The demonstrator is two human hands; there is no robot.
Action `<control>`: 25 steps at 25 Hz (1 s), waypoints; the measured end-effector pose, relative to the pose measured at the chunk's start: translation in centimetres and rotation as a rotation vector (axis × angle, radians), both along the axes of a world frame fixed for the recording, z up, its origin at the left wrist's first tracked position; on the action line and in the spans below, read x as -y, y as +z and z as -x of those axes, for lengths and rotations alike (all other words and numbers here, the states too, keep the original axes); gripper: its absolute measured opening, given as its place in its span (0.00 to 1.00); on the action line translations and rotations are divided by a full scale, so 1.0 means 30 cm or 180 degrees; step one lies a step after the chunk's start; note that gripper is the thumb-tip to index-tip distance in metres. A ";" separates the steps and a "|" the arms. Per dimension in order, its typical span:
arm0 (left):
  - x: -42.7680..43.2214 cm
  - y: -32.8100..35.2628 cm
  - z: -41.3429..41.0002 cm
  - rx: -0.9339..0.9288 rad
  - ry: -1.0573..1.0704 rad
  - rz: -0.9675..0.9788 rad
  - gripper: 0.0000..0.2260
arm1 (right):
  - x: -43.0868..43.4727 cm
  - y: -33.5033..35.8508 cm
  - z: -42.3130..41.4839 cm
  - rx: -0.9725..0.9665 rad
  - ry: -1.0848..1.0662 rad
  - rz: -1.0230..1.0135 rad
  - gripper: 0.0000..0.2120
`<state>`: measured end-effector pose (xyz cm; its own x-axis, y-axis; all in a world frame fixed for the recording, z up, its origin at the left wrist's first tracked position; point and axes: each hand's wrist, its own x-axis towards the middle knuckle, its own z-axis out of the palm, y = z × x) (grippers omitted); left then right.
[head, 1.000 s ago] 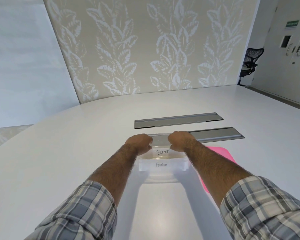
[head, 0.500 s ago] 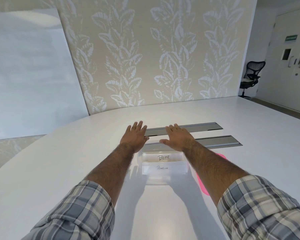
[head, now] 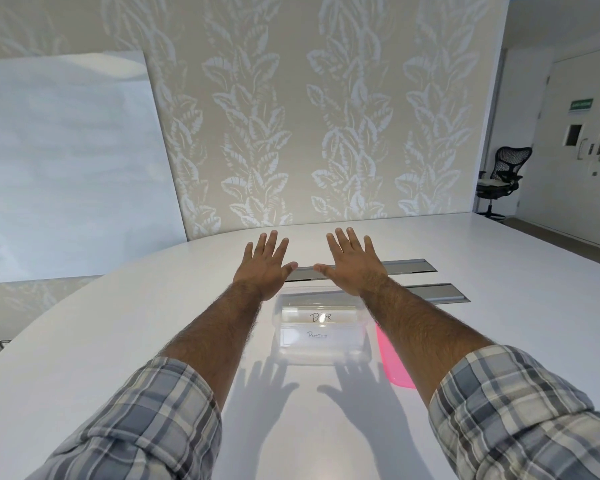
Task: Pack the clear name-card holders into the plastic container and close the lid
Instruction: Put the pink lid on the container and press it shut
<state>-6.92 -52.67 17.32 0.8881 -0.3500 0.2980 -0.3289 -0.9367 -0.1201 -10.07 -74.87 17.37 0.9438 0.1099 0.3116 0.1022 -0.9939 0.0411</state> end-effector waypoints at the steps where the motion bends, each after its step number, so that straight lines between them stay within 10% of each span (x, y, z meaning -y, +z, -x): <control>1: 0.002 0.006 0.016 0.0016 -0.0004 -0.0011 0.30 | 0.005 0.007 0.018 0.0013 -0.0018 0.0007 0.41; 25: 0.431 -0.076 0.392 -0.0075 -0.0849 0.0114 0.29 | 0.390 -0.003 0.514 -0.0124 -0.0725 0.0271 0.42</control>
<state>-18.67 -65.61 15.04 0.7728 -0.5621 0.2946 -0.5669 -0.8201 -0.0778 -25.49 -86.57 17.28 0.9584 -0.0830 0.2731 -0.1212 -0.9846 0.1260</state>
